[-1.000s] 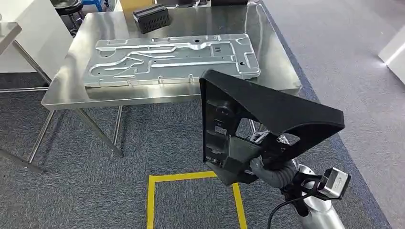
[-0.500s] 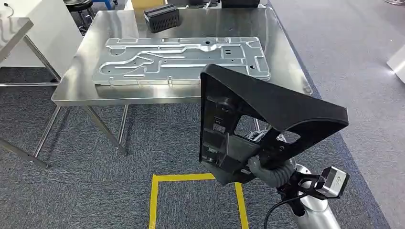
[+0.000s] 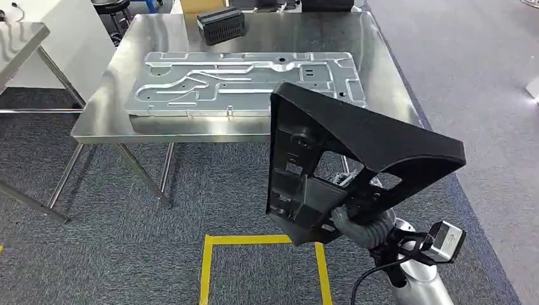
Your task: Take the parts from the cabinet and place them on the table.
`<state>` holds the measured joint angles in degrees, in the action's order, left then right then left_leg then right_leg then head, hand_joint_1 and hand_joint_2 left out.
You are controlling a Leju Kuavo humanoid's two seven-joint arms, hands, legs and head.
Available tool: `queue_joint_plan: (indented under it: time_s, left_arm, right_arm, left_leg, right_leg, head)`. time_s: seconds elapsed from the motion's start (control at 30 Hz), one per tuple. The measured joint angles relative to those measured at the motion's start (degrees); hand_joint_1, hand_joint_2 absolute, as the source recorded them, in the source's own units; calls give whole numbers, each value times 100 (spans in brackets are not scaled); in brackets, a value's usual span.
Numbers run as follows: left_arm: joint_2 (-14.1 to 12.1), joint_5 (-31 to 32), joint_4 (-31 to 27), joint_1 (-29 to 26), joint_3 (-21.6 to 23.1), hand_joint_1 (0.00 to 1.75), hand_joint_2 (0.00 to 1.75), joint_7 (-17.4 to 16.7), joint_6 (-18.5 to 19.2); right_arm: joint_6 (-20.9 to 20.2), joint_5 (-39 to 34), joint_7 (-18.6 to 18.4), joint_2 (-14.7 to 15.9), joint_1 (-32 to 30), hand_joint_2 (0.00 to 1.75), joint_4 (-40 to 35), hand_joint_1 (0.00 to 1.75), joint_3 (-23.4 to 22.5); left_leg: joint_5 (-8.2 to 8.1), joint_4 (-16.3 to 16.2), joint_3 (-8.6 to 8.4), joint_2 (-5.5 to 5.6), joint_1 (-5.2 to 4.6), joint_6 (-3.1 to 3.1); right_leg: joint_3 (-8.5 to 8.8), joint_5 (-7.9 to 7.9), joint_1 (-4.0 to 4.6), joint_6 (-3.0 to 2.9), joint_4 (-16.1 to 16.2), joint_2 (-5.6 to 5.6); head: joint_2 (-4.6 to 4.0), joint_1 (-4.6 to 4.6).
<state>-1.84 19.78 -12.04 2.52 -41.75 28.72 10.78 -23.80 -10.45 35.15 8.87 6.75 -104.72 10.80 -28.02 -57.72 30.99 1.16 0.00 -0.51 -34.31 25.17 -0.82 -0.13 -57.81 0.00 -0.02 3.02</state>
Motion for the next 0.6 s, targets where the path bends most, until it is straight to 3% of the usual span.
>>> queue_joint_plan:
  time_s: [0.03,0.07,0.13,0.17,0.2,0.23,0.3,0.33,0.37,0.47,0.53,0.6]
  left_arm:
    - [7,0,0,3,0,0,0,7,0]
    - [9,-2,0,8,0,0,0,9,0]
    - [7,-4,0,6,0,0,0,11,0]
    - [9,-4,0,-11,0,0,0,11,0]
    - [9,-2,0,-26,0,0,0,20,0]
    - [9,2,0,-28,0,0,0,31,-2]
    - [5,11,0,-22,-2,0,0,50,-13]
    - [4,11,0,-25,-2,0,0,57,-15]
    - [7,11,0,-22,-2,0,0,63,-15]
    - [9,11,0,-25,-4,0,0,70,-15]
    - [9,11,0,-25,-4,0,0,72,-15]
    - [9,11,0,-10,-4,0,0,77,-15]
  right_arm:
    - [0,0,0,-13,2,175,0,173,2]
    - [0,-2,0,-35,10,175,0,173,0]
    - [0,0,0,-72,7,175,4,173,2]
    - [0,0,0,-85,7,175,9,173,2]
    - [6,0,0,-100,7,175,15,173,2]
    - [11,0,0,-116,8,175,15,173,2]
    - [17,0,9,-142,14,175,13,173,2]
    - [17,0,9,-149,21,175,13,173,0]
    - [17,0,13,-153,30,175,13,173,-2]
    - [17,2,15,-168,39,175,13,173,-9]
    - [17,2,15,-170,50,175,7,173,-20]
    - [20,-2,24,-170,75,175,9,173,-28]
  left_leg:
    - [-56,-120,12,-32,11,-28]
    - [-241,-463,177,-49,23,-52]
    - [-633,-1429,698,-61,54,-102]
    - [-691,-1786,917,-66,67,-122]
    - [-600,-1842,998,-72,81,-133]
    - [-369,-1604,931,-77,94,-140]
    - [252,-590,505,-92,114,-132]
    - [401,-147,336,-118,119,-123]
    - [298,-59,270,-117,62,-104]
    - [262,-86,284,-95,47,22]
    - [282,0,194,-87,75,115]
    - [256,14,156,-90,70,168]
  right_leg:
    - [42,15,3,-28,22,-11]
    - [61,36,0,-60,24,-23]
    - [93,76,3,-78,23,-31]
    - [113,97,3,-76,21,-31]
    - [145,117,1,-65,20,-30]
    - [187,147,-2,-52,17,-28]
    - [298,218,-15,-10,13,-29]
    - [339,254,-15,20,13,-34]
    - [340,281,20,64,-8,-25]
    - [344,293,7,156,29,-34]
    - [376,373,-23,227,-52,-30]
    - [-15,725,-9,237,-779,-20]
  head:
    - [0,2]
    - [0,2]
    - [0,2]
    - [0,2]
    - [0,2]
    - [0,2]
    - [0,2]
    - [0,2]
    - [0,2]
    - [0,2]
    - [0,0]
    - [0,0]
